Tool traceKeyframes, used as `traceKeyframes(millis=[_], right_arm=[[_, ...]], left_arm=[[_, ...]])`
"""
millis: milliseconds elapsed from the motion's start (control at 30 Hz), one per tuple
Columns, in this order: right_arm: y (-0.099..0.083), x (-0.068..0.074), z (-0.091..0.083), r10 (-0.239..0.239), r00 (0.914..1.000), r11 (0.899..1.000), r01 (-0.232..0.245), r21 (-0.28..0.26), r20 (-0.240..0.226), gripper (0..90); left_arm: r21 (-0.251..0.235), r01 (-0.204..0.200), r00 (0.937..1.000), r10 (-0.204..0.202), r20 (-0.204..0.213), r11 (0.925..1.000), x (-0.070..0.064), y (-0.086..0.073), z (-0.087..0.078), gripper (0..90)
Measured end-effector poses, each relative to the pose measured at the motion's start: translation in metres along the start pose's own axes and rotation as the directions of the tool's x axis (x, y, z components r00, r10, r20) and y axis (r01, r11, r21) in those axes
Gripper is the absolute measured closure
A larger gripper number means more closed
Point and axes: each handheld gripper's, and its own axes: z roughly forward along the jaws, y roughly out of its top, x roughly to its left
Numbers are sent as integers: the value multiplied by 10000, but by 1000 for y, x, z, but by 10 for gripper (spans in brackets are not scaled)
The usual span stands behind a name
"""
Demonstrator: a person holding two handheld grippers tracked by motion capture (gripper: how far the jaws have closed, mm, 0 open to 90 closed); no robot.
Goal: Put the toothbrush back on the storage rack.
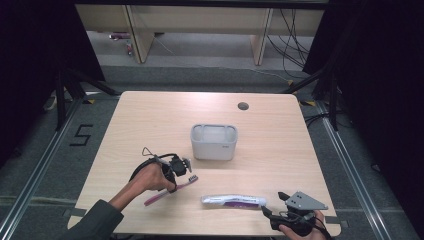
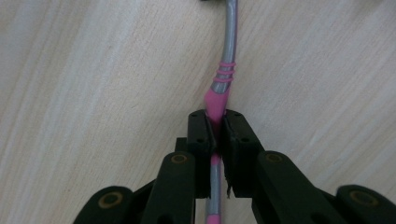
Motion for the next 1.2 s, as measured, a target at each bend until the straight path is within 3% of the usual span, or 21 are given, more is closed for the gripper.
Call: traceKeyframes(millis=[133,400,500,600,633,667,700,733,767,800,833,867,900,967,1000,1033,1067,1100,1133,1167,1200], right_arm=[[0,1,0,198,9998,9997,-197,108,-75,247],[0,-4,-1,-239,9996,9997,240,-97,128,249],[0,-4,0,-285,9995,9995,286,-113,150,249],[0,-5,-1,-302,9994,9995,303,-82,167,248],[0,-5,0,-225,9996,9997,227,-90,149,249],[0,-5,0,-225,9996,9997,227,-90,149,249],[-1,-5,0,-235,9996,9997,236,-103,166,248],[0,-5,-1,-232,9996,9997,234,-104,166,249],[0,-5,-1,-236,9996,9996,238,-118,162,248],[0,-5,-1,-236,9996,9996,238,-118,162,248],[0,-5,-1,-226,9996,9996,229,-137,163,248],[0,-5,-1,-186,9997,9997,188,-123,179,249],[-1,-3,-2,133,9999,9999,-133,30,87,248],[0,-4,-2,143,9998,9999,-142,-85,120,248],[0,-4,-2,143,9998,9999,-142,-85,120,248],[0,-4,-1,126,9998,9998,-125,-123,120,248],[-1,-4,-1,125,9998,9999,-123,-117,131,248],[-1,-4,-1,185,9998,9998,-184,-81,109,248],[-1,-4,-1,185,9998,9998,-184,-81,109,248],[0,-5,-1,33,9998,9998,-30,-174,177,247],[0,-5,-1,33,9998,9998,-30,-174,177,247]], left_arm=[[-78,-37,10000,37,22,10000,0,-1,0,819],[-630,-56,9996,72,258,9980,5,-10,-1,822],[-1251,-2,9991,56,427,9921,8,-14,-7,822],[-2045,200,9981,-77,611,9787,8,-19,-13,822],[-2526,294,9977,-128,671,9671,8,-22,-17,821],[-2526,294,9977,-128,671,9671,8,-22,-17,821],[-3031,495,9957,-232,900,9517,7,-25,-22,821],[-3031,495,9957,-232,900,9517,7,-25,-22,821],[-3515,559,9962,-287,824,9345,6,-29,-27,821],[-3515,559,9962,-287,824,9345,6,-29,-27,822],[-3772,604,9962,-321,810,9242,7,-31,-29,822],[-4388,1143,9916,-751,1057,8913,4,-35,-31,821],[-4388,1143,9916,-751,1057,8913,4,-35,-31,821],[-4875,786,9954,-418,860,8696,6,-40,-37,821],[-4875,786,9954,-418,860,8696,6,-40,-37,822],[-5054,771,9959,-428,793,8594,5,-42,-40,822],[-5273,845,9953,-469,843,8454,3,-43,-42,822],[-5648,847,9958,-504,761,8209,1,-45,-48,822],[-5648,847,9958,-504,761,8209,1,-45,-48,822],[-6062,828,9965,-575,610,7910,0,-46,-52,821],[-6062,828,9965,-575,610,7910,0,-46,-52,821]])
